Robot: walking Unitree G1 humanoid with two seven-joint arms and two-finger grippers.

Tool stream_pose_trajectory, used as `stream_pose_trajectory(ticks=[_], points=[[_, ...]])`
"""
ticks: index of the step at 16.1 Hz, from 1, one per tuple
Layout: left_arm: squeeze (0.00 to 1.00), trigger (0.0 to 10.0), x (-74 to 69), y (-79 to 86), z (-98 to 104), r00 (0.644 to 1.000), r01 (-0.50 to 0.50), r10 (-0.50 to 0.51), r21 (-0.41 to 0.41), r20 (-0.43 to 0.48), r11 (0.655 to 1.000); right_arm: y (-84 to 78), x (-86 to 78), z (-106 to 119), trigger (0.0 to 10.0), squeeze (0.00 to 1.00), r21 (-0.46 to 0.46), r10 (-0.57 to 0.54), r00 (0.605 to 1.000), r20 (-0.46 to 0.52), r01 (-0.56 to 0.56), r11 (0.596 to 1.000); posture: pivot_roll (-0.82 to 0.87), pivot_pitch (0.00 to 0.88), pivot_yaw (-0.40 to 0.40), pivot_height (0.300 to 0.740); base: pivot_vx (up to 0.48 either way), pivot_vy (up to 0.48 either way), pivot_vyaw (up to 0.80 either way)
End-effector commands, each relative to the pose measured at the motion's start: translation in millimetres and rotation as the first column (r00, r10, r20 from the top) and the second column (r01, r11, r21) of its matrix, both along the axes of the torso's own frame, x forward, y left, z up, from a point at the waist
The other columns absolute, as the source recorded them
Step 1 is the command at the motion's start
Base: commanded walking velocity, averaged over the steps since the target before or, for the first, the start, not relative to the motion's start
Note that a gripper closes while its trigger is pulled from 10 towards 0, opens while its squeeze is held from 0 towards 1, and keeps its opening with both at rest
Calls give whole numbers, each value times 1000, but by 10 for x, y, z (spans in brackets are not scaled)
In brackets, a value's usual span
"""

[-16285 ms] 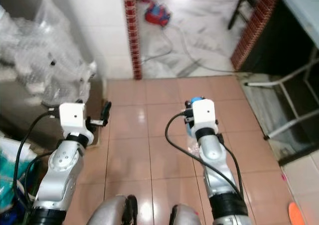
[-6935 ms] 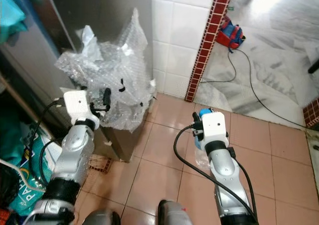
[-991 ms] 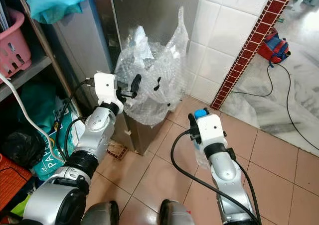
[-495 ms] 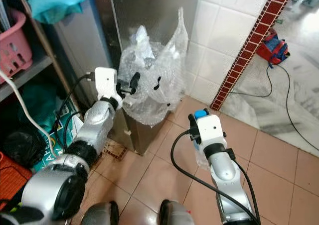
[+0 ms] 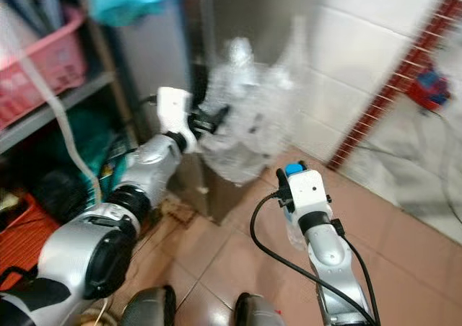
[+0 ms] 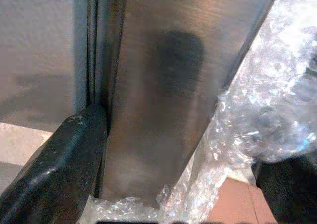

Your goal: Restocking fridge

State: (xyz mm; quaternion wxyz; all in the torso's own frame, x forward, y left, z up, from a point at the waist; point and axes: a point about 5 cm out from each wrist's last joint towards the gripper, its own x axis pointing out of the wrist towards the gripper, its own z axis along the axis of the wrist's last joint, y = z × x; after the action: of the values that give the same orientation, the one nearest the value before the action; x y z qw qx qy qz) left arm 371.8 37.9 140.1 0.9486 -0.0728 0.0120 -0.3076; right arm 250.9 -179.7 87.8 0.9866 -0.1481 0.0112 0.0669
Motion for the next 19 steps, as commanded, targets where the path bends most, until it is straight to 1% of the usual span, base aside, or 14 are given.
stream_pose_trajectory(ticks=[1,2,5,6,9,10,11,12,13,14,15,17,19], points=[[0,10000,-160,-376,-70,976,219,-218,64,-25,974,5,5,84,10000,0,-5,6,999,40,-5,1000,-92,88,-18,740,0,0,0],[0,10000,-183,-402,-87,969,247,-246,61,-32,967,4,5,83,10000,0,-4,5,999,40,-5,1000,-92,88,-18,740,0,0,0],[0,10000,-288,-557,-107,931,363,-362,37,-36,931,7,17,73,10000,0,-4,5,999,39,-5,1000,-86,83,-17,740,0,0,0],[0,10000,-324,-604,-118,916,401,-400,33,-41,915,13,26,78,10000,0,-2,4,999,41,-4,1000,-86,83,-15,740,0,0,0],[0,10000,-471,-756,-191,849,528,-525,49,-61,848,11,30,80,10000,0,-3,-3,999,46,3,1000,-89,79,-11,740,0,0,0],[0,10000,-492,-772,-206,841,540,-537,56,-62,840,5,28,79,10000,0,-5,-6,999,47,6,1000,-89,79,-10,740,0,0,0],[0,10000,-494,-773,-228,856,516,-513,81,-61,853,-16,25,80,10000,0,-17,-21,998,52,22,1000,-91,77,-8,740,0,0,0],[0,10000,-488,-764,-234,861,509,-505,78,-66,857,-29,29,83,10000,0,-24,-32,998,56,33,999,-92,76,-7,740,0,0,0],[0,10000,-460,-740,-240,884,467,-463,103,-66,878,-60,33,84,10000,0,-33,-60,997,52,61,998,-92,76,-7,740,0,0,0],[0,10000,-422,-710,-234,910,414,-411,134,-55,900,-93,41,88,10000,0,-49,-84,995,55,87,995,-88,73,-4,740,0,0,-800],[0,10000,-386,-681,-197,927,376,-374,110,-38,920,-118,49,85,10000,0,-42,-105,993,56,107,993,-88,73,-4,740,0,0,-800],[0,10000,-365,-624,-205,932,364,-361,91,-42,927,-108,66,87,10000,0,-44,-111,992,66,114,993,-80,70,-2,740,0,0,-800],[0,10000,-363,-607,-214,934,358,-356,97,-38,929,-83,75,86,10000,0,-41,-107,992,69,110,993,-77,69,0,740,129,0,-616]])
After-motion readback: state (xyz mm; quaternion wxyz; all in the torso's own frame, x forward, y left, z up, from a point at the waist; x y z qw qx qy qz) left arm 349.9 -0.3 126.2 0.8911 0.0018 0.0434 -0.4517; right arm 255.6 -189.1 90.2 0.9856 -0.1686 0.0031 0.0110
